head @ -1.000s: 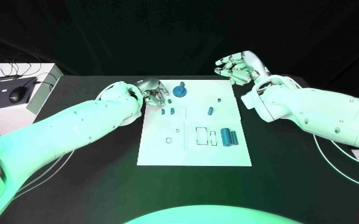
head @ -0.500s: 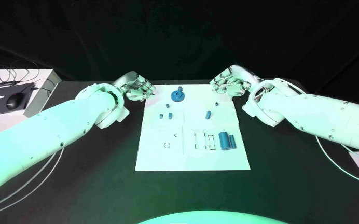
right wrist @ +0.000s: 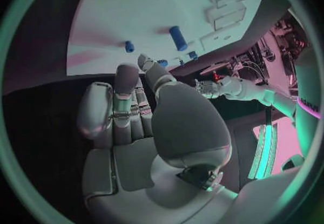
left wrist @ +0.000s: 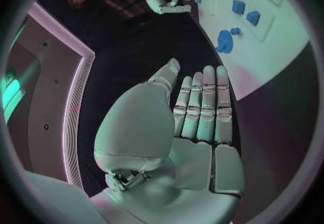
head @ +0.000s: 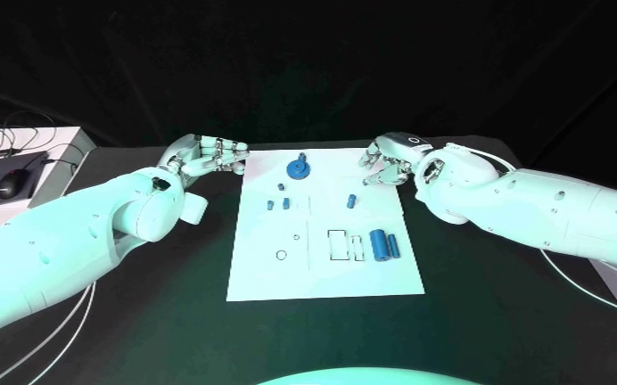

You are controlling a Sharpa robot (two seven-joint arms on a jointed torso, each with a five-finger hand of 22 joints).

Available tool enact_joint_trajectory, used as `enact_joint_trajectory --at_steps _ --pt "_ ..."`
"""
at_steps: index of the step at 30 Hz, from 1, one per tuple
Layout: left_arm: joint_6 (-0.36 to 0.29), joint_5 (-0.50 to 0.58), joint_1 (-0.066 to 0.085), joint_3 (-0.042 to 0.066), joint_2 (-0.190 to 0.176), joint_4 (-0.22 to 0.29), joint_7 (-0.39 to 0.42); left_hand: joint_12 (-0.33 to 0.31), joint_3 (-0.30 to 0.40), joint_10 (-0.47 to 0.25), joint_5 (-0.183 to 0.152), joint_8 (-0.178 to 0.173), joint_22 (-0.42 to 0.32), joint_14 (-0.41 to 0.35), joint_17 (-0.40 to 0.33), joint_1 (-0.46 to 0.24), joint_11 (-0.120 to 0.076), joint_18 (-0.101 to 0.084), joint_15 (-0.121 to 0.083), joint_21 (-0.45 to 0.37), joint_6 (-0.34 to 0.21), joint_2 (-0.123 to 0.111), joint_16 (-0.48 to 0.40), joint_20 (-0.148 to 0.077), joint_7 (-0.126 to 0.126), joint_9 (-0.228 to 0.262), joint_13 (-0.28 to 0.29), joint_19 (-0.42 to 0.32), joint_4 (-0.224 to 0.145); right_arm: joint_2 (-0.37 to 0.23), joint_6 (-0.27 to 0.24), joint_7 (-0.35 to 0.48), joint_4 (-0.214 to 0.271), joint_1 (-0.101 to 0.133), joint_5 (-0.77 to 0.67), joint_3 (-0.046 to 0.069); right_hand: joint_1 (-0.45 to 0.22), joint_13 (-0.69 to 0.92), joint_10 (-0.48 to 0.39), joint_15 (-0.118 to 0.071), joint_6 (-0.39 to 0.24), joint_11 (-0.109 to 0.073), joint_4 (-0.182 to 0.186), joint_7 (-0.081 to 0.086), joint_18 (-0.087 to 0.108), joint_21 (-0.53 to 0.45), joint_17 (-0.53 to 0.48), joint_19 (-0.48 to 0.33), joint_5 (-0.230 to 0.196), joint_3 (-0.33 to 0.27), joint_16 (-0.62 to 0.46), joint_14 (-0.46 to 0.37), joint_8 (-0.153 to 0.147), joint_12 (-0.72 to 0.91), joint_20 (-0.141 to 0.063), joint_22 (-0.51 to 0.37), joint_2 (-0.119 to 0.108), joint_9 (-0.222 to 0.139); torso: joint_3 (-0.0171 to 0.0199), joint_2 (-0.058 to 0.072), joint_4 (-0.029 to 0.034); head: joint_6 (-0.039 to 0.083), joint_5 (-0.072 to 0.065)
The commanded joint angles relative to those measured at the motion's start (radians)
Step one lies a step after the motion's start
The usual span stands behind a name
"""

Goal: Assemble the parts on the task board

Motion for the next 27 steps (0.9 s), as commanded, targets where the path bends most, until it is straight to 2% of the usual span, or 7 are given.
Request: enact_joint_trajectory --at_steps 1,6,10,16,23,25,27 --pt "0.062 0.116 -0.015 0.011 -0.013 0.03 0.096 -0.026 -0.023 0.015 0.004 -0.001 -0.09 0.052 -0.014 0.012 0.003 -0.017 0.006 -0.077 0.003 0.003 -0.152 0.008 -0.002 0.0 -0.002 0.026 0.007 0.006 0.029 -0.081 -0.006 -0.003 -0.127 0.0 0.024 0.0 -0.02 0.008 -0.002 0.002 0.035 -0.009 0.017 0.001 -0.009 0.074 -0.007 -0.014 0.017 -0.006 -0.003 0.002 0.01 0.044 -0.01 -0.001 -0.0005 0.001 0.0014 0.0 -0.005" --pt "0.069 0.124 -0.031 0.024 -0.031 0.063 0.116 -0.067 -0.026 0.036 0.006 -0.002 -0.191 0.108 -0.01 0.031 0.003 -0.018 0.014 -0.14 0.016 0.006 -0.329 0.015 -0.005 -0.001 -0.001 0.061 0.006 0.016 0.036 -0.093 -0.018 -0.009 -0.143 -0.002 0.042 -0.001 -0.025 0.008 -0.007 0.003 0.058 -0.01 0.016 0.016 -0.02 0.074 -0.008 -0.018 0.031 -0.004 -0.003 -0.002 0.01 0.043 -0.017 -0.002 -0.0011 -0.001 0.0008 -0.005 -0.007" --pt "0.068 0.127 -0.037 0.029 -0.039 0.075 0.121 -0.066 -0.026 0.035 0.006 0.0 -0.279 0.155 0.008 0.033 0.005 -0.023 0.012 -0.136 0.019 0.01 -0.414 0.011 0.002 0.0 -0.002 0.081 0.007 0.022 0.041 -0.09 -0.024 -0.013 -0.146 -0.003 0.049 -0.001 -0.02 0.008 -0.007 0.002 0.065 -0.008 0.014 0.03 -0.027 0.075 -0.004 -0.013 0.038 -0.004 -0.003 -0.002 0.01 0.044 -0.018 -0.002 -0.001 -0.001 0.001 -0.007 -0.006" --pt "0.062 0.127 -0.041 0.031 -0.045 0.084 0.123 -0.066 -0.02 0.032 0.006 0.0 -0.355 0.158 0.023 0.035 0.006 -0.029 0.011 -0.133 0.02 0.011 -0.421 0.006 0.005 0.0 -0.002 0.099 0.003 0.029 0.053 -0.081 -0.031 -0.018 -0.146 -0.004 0.045 0.0 0.022 0.001 0.003 -0.006 0.065 -0.003 0.008 0.056 -0.034 0.076 0.007 0.006 0.053 0.001 -0.004 -0.003 0.004 0.053 -0.015 -0.002 -0.0013 -0.001 0.0002 -0.008 -0.006" --pt "0.059 0.123 -0.042 0.032 -0.048 0.087 0.121 -0.066 -0.016 0.03 0.006 0.0 -0.383 0.158 0.026 0.036 0.007 -0.031 0.011 -0.131 0.021 0.011 -0.42 0.004 0.006 0.0 -0.002 0.105 0.0 0.034 0.063 -0.071 -0.035 -0.023 -0.142 -0.005 0.036 -0.001 0.058 -0.002 0.031 -0.014 0.055 0.0 -0.001 0.088 -0.053 0.078 0.017 0.054 0.068 -0.002 -0.003 -0.004 0.001 0.061 -0.009 -0.001 -0.0011 -0.001 0.0001 -0.009 -0.007" --pt "0.059 0.122 -0.042 0.033 -0.048 0.087 0.121 -0.066 -0.014 0.029 0.006 0.0 -0.403 0.157 0.027 0.034 0.007 -0.033 0.011 -0.129 0.021 0.011 -0.42 0.002 0.006 0.0 -0.002 0.11 -0.002 0.035 0.063 -0.068 -0.036 -0.025 -0.14 -0.005 0.037 -0.001 0.064 -0.003 0.036 -0.016 0.053 -0.001 -0.003 0.092 -0.059 0.078 -0.01 0.076 0.07 -0.002 -0.003 -0.004 0.0 0.061 -0.003 -0.001 -0.0006 -0.001 0.0 -0.009 -0.006" --pt "0.059 0.122 -0.042 0.033 -0.049 0.088 0.121 -0.066 -0.013 0.03 0.006 -0.001 -0.416 0.157 0.028 0.034 0.007 -0.033 0.011 -0.129 0.021 0.012 -0.419 0.002 0.007 0.0 -0.002 0.111 -0.003 0.037 0.063 -0.065 -0.036 -0.026 -0.137 -0.006 0.028 -0.001 0.071 -0.003 0.039 -0.019 0.055 0.0 -0.006 0.101 -0.067 0.079 -0.023 0.12 0.075 0.001 -0.003 -0.005 -0.001 0.064 -0.015 -0.001 -0.0006 -0.001 0.0004 -0.009 -0.007"
